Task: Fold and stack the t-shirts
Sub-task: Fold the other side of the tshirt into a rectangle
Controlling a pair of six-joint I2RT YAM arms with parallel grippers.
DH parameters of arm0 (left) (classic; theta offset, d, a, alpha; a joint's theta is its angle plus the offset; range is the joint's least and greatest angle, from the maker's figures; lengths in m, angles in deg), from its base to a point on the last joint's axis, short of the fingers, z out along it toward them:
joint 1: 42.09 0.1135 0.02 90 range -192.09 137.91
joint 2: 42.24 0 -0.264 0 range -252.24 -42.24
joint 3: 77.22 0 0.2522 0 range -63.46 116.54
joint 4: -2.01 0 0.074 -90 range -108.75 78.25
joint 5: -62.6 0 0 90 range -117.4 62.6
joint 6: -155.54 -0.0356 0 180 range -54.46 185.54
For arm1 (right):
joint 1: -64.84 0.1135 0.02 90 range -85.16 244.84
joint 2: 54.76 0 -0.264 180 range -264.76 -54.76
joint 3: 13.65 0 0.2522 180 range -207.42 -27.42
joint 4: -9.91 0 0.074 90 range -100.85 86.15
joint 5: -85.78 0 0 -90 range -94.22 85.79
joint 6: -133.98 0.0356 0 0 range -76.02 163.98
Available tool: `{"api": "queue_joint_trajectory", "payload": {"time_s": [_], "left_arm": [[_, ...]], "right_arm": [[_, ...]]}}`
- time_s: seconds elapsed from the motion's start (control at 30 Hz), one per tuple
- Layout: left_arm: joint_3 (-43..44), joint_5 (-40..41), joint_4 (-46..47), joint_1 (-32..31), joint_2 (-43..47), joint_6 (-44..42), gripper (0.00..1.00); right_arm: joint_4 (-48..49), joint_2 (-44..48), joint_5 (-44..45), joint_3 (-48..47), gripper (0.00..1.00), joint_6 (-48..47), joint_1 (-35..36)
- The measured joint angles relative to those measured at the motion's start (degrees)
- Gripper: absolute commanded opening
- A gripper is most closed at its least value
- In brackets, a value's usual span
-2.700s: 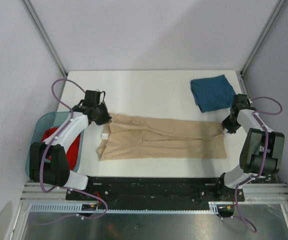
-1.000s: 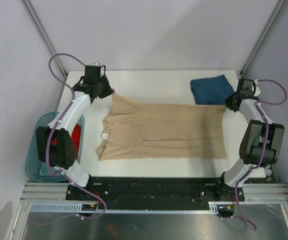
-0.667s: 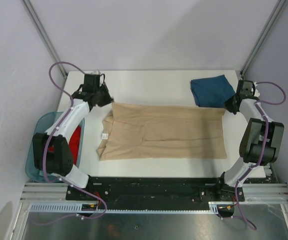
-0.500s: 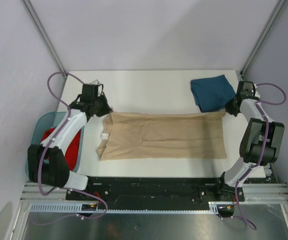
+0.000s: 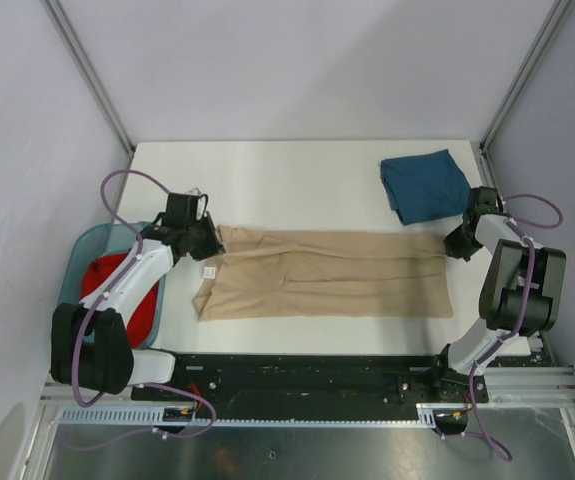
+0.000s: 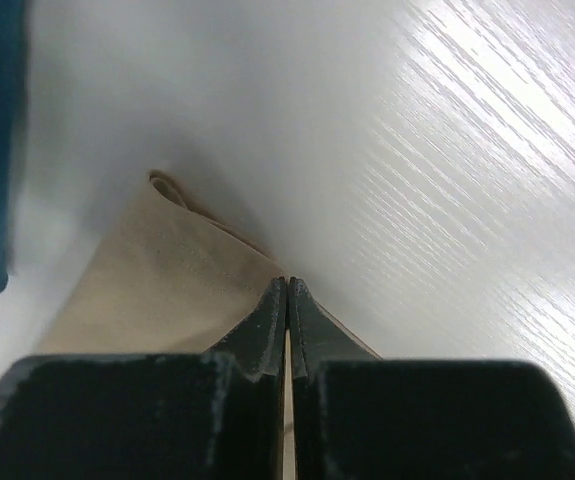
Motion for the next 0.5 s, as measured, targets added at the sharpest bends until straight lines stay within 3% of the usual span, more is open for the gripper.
{"api": "queue_joint_trajectory", "payload": {"time_s": [0.5], "left_arm": [[0.02,2.16,-3.39,-0.02,5.46,0.31,0.00]], "right_arm": [[-1.20,7.69,-0.90,2.49,0.00,-0.46,-1.57]]}}
